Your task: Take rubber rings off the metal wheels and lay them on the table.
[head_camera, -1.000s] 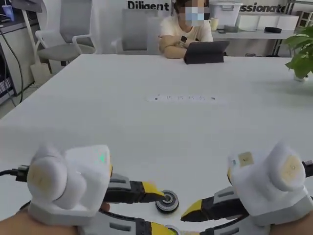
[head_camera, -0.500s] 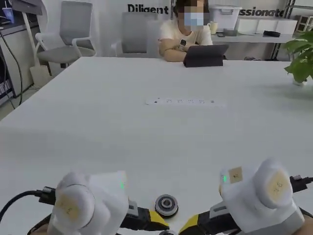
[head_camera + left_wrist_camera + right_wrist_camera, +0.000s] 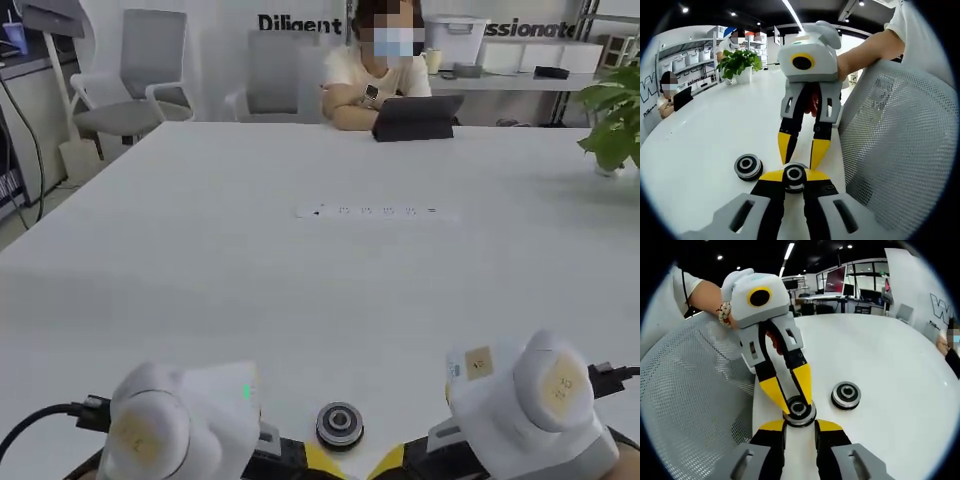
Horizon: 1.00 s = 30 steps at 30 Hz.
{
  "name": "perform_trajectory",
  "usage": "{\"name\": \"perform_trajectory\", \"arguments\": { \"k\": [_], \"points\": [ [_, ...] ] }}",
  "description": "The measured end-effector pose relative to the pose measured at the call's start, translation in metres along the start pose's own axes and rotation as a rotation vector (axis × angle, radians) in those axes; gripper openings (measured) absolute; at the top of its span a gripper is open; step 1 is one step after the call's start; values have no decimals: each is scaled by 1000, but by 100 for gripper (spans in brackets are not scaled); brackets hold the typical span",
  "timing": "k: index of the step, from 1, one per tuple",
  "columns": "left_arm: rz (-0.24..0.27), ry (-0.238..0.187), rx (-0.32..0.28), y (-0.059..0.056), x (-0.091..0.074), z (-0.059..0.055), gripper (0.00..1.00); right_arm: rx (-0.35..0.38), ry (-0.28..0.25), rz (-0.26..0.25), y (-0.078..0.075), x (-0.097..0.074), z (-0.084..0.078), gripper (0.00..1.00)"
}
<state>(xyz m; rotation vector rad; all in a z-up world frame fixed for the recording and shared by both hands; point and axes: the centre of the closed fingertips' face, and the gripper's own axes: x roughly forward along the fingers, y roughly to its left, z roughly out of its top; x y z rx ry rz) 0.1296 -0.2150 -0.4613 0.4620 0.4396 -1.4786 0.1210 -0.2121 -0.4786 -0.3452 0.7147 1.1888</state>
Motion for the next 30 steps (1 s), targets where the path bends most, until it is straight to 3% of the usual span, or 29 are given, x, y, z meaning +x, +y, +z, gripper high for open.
{"name": "perform_trajectory", "arguments": {
  "k": [17,22,24,30],
  "points": [
    [1,-18,-13,0,-1,0,8,-38,22,-5,-1,-1,-4,13],
    [2,-22,-14,1,-1,0,8,-87,41,-17,-1,-1,-5,11],
    [2,-23,-16,1,-1,0,8,-117,57,-52,-7,-3,-6,3],
    [4,-23,-16,1,-2,0,8,-134,65,-51,-6,-2,-5,2]
  ]
}}
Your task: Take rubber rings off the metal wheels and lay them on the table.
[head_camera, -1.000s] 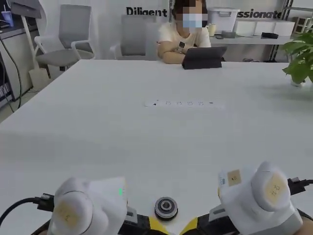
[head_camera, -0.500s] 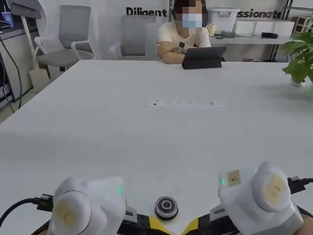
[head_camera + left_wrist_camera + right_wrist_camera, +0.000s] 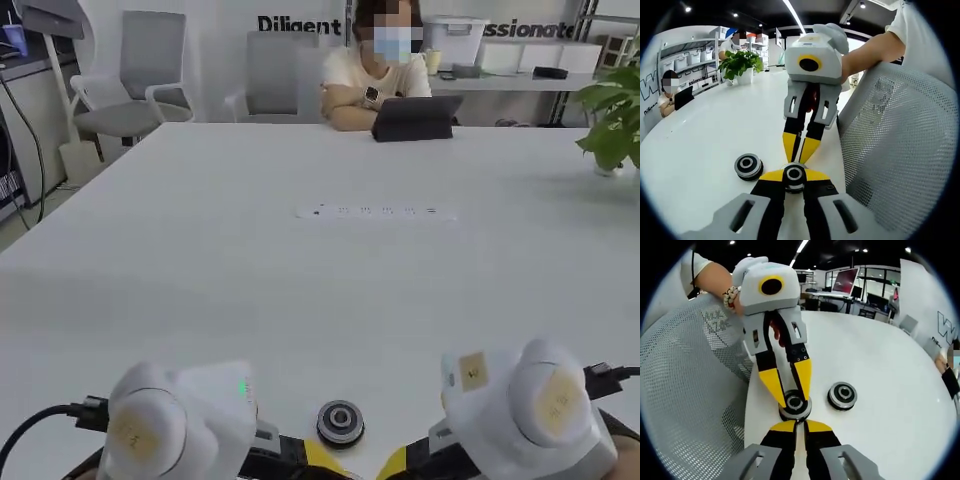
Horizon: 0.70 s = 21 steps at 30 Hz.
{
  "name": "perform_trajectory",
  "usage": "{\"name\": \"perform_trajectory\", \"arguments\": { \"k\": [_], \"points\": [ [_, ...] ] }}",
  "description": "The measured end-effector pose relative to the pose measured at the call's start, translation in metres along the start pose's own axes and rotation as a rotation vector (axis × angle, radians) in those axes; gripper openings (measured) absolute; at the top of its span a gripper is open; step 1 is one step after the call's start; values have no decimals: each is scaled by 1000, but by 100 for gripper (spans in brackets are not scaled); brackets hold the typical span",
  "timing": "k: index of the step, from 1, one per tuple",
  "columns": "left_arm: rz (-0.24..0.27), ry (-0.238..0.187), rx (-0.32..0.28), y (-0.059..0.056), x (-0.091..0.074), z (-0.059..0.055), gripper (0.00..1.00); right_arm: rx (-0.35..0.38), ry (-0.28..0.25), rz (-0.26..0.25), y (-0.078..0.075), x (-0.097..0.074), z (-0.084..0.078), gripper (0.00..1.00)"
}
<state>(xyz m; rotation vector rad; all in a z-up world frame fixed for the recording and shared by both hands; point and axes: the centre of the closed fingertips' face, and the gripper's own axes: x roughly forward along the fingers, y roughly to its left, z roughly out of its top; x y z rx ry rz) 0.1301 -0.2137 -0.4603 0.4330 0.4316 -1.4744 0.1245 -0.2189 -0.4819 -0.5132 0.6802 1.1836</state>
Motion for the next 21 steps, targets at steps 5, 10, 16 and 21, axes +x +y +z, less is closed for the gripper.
{"name": "perform_trajectory", "arguments": {
  "k": [5,10,16,21],
  "points": [
    [7,-6,-1,1,0,0,8,-15,37,-46,-7,1,-1,0],
    [11,-7,-2,2,0,0,7,37,45,-65,-11,0,-2,0],
    [12,-5,2,2,0,0,7,282,7,-50,-15,-3,-1,0],
    [11,-3,7,1,0,0,7,603,-74,-13,-17,-7,2,0]
  ]
}}
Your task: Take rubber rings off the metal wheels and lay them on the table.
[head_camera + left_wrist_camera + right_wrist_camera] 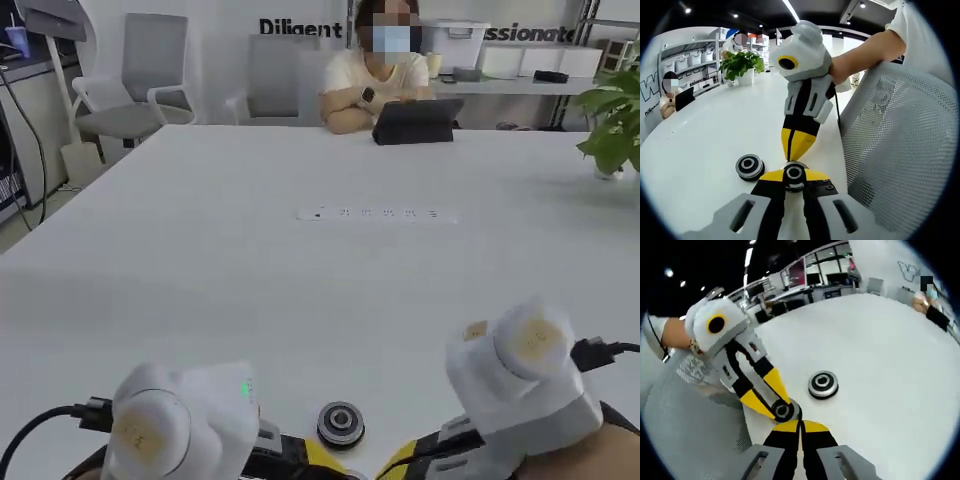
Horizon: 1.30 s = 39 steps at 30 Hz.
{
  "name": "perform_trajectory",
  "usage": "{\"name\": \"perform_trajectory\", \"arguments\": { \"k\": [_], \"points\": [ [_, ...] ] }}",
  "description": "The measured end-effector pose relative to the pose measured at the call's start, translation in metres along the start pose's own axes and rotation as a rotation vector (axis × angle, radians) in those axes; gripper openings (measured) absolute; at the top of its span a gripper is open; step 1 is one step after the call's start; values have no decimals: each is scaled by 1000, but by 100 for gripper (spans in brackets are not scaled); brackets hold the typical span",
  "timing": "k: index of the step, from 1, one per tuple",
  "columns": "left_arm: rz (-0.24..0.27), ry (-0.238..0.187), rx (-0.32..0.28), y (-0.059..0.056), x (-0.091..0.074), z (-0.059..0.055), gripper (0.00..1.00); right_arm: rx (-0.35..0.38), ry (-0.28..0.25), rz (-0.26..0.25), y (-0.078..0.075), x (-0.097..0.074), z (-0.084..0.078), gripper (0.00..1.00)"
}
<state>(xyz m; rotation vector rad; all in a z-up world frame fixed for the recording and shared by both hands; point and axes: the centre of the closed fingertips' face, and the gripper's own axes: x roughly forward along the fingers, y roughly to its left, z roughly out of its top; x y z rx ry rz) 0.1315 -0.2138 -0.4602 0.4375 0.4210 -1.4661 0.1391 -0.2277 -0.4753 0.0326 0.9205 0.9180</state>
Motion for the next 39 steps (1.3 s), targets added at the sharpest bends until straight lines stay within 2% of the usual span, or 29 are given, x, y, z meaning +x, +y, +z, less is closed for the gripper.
{"name": "perform_trajectory", "arguments": {
  "k": [1,4,5,7,8,10,12,13,14,15,18,25,37,39],
  "points": [
    [-1,0,1,0,0,0,7,87,-16,27,1,-1,0,0],
    [-2,0,3,0,0,0,7,177,-66,73,3,-3,0,0],
    [-5,-1,4,0,0,0,7,207,-43,88,4,-3,-4,0],
    [-5,-2,4,-1,0,0,7,193,-52,69,-2,-4,-2,0],
    [-4,-2,4,-1,0,0,7,222,-50,83,1,-3,-2,0],
    [-3,1,7,-1,0,0,7,173,-68,89,2,-3,0,0],
    [-1,1,4,0,0,0,7,186,-70,91,3,-2,1,0],
    [-1,2,5,0,0,0,7,257,-71,131,10,-3,5,0],
    [-1,3,5,0,0,0,7,286,-51,103,6,-4,2,0],
    [0,5,5,0,0,0,7,288,-57,114,6,-3,3,0],
    [-1,9,4,0,1,0,7,356,-50,129,9,-4,4,0],
    [-1,22,12,-1,1,0,7,353,-54,136,14,-3,5,0],
    [-3,25,14,0,1,0,7,397,-96,203,25,-6,16,0],
    [-3,25,13,0,1,0,7,386,-96,199,24,-6,15,0]
  ]
}}
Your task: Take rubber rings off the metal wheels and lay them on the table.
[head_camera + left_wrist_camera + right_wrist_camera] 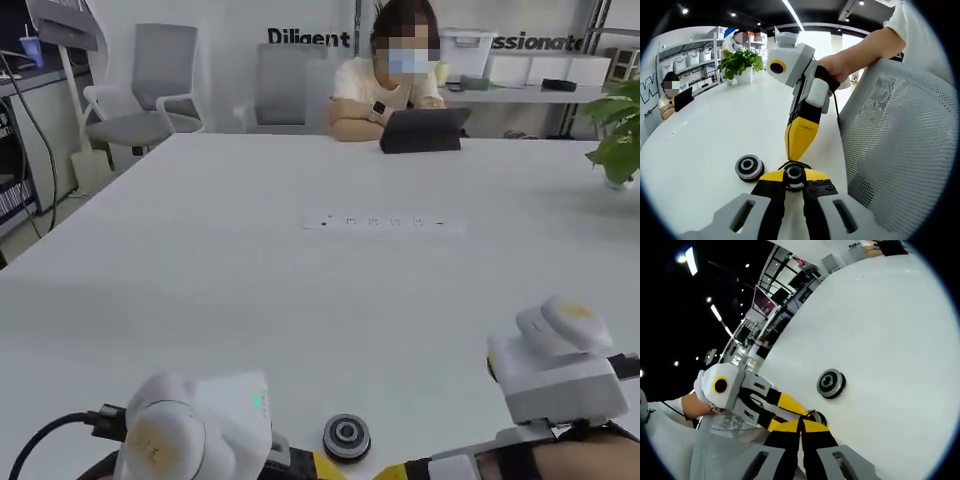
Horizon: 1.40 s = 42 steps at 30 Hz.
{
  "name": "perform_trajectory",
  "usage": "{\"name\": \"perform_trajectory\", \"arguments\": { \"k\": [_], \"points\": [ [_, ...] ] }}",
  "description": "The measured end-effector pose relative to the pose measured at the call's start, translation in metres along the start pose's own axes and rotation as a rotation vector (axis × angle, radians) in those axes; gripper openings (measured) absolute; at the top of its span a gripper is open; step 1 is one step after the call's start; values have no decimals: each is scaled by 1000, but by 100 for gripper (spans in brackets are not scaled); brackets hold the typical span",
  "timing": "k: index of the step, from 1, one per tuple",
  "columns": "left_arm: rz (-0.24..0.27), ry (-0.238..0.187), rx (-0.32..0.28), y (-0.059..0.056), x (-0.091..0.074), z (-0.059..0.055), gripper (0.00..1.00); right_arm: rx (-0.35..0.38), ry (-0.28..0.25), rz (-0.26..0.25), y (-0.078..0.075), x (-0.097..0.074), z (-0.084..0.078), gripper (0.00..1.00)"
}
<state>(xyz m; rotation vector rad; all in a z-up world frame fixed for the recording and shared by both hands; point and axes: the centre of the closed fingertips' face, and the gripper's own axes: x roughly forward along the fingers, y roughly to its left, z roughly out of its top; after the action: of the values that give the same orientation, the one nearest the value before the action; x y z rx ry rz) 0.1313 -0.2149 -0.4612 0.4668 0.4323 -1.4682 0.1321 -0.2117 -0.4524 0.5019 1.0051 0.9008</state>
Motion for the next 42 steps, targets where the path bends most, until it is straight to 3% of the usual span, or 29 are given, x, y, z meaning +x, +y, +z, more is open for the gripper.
{"name": "perform_trajectory", "arguments": {
  "k": [4,7,10,15,23,32,42],
  "points": [
    [0,0,-1,0,0,0,7,9,-9,7,1,-1,1,0],
    [-2,3,4,0,0,0,7,39,-24,45,5,-3,4,0],
    [-6,15,13,0,0,0,7,36,-18,29,2,-1,2,0],
    [-6,26,1,2,-1,-1,7,-11,21,-60,-15,-3,-6,0],
    [-12,46,-5,1,-3,0,9,-19,29,-69,-15,-1,-8,0],
    [-48,-35,-33,-3,-11,26,26,-21,23,-77,-16,-2,-6,0],
    [-91,-40,2,-11,-27,42,50,-34,4,-80,-15,-7,0,0]
  ]
}}
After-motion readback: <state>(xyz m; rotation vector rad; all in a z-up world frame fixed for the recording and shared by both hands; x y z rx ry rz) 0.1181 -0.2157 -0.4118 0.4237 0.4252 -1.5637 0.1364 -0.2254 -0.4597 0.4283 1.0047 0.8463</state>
